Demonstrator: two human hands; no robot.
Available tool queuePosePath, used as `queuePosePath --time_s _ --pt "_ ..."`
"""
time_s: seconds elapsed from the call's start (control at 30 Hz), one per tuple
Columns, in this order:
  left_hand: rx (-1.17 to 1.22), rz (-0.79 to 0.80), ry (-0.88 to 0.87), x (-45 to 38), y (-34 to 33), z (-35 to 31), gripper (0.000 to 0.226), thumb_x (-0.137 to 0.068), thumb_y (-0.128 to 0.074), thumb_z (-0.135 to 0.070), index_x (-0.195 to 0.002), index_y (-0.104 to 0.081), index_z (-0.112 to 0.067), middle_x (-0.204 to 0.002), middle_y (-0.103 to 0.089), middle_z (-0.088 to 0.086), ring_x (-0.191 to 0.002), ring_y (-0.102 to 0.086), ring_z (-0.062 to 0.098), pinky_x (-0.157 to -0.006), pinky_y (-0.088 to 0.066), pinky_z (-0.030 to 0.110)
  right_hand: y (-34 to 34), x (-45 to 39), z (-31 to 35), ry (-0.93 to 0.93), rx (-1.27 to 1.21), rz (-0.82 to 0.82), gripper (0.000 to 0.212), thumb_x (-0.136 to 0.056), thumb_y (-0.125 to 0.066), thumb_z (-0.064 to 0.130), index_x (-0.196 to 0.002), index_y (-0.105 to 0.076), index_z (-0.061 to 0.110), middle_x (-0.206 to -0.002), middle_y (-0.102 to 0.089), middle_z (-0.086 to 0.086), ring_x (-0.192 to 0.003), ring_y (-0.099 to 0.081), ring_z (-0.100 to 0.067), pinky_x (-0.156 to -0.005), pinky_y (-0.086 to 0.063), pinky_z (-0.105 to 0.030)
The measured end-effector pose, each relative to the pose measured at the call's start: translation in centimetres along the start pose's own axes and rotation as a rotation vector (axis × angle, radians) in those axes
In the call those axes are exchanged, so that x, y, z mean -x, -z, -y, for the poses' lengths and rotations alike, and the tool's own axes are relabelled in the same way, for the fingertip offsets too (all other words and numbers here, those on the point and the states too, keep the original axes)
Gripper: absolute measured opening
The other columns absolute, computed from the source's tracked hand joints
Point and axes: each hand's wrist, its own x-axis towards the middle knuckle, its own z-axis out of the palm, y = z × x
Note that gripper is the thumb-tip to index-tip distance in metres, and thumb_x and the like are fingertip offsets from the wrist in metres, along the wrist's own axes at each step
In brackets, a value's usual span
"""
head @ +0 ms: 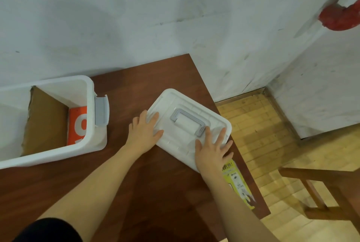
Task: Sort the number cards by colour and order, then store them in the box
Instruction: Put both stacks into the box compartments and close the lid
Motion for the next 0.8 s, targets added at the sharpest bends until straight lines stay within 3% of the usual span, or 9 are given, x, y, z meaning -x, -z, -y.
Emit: queuePosePath --time_s 0.17,0.27,0.53,0.63,0.8 --pt "0.122 -0.039 0.081 0.8 0.2 -0.6 0.057 -0.088 -0.046 -0.048 -0.139 -0.027 -0.033 -0.147 -0.014 0.004 -0.125 -0.020 0.030 -0.105 -0.021 0.045 0.9 0.3 0.3 0.037 -0.055 -0.019 0.048 -0.095 -0.042 0.038 -0.141 -0.027 0.035 -0.155 -0.001 -0.007 -0.138 -0.003 -0.045 -0.110 -0.016 -0.055" --pt "0.205 -0.110 0.103 2.0 1.4 -1.0 0.053 -0.087 -0.049 -0.047 -0.136 -0.034 -0.035 -0.145 -0.018 0.001 -0.124 -0.019 0.027 -0.106 -0.019 0.044 2.7 0.5 0.4 0.082 -0.048 -0.072 0.046 -0.095 -0.043 0.037 -0.139 -0.031 0.033 -0.155 -0.010 -0.006 -0.137 -0.010 -0.043 -0.109 -0.018 -0.053" --pt "0.243 -0.455 0.000 6.2 9.1 -2.9 0.052 -0.088 -0.044 -0.052 -0.136 -0.037 -0.035 -0.148 -0.017 0.006 -0.130 -0.015 0.032 -0.107 -0.018 0.052 9.7 2.2 3.0 0.249 -0.186 -0.300 0.040 -0.092 -0.049 0.031 -0.132 -0.043 0.031 -0.152 -0.020 -0.004 -0.135 -0.019 -0.044 -0.108 -0.023 -0.057" --pt "0.173 -0.563 0.019 7.6 12.0 -1.5 0.050 -0.088 -0.047 -0.050 -0.135 -0.041 -0.034 -0.147 -0.022 0.011 -0.127 -0.022 0.037 -0.104 -0.023 0.052 11.3 3.2 5.4 0.336 -0.232 -0.331 0.039 -0.092 -0.050 0.030 -0.131 -0.046 0.030 -0.151 -0.022 -0.005 -0.136 -0.017 -0.043 -0.108 -0.023 -0.058" --pt "0.174 -0.600 0.165 10.4 14.4 4.2 0.052 -0.086 -0.048 -0.051 -0.135 -0.039 -0.036 -0.146 -0.023 0.012 -0.125 -0.021 0.038 -0.105 -0.019 0.052 11.0 5.9 11.4 0.481 -0.197 -0.338 0.038 -0.092 -0.049 0.031 -0.130 -0.048 0.029 -0.152 -0.022 -0.005 -0.137 -0.016 -0.041 -0.107 -0.021 -0.054"
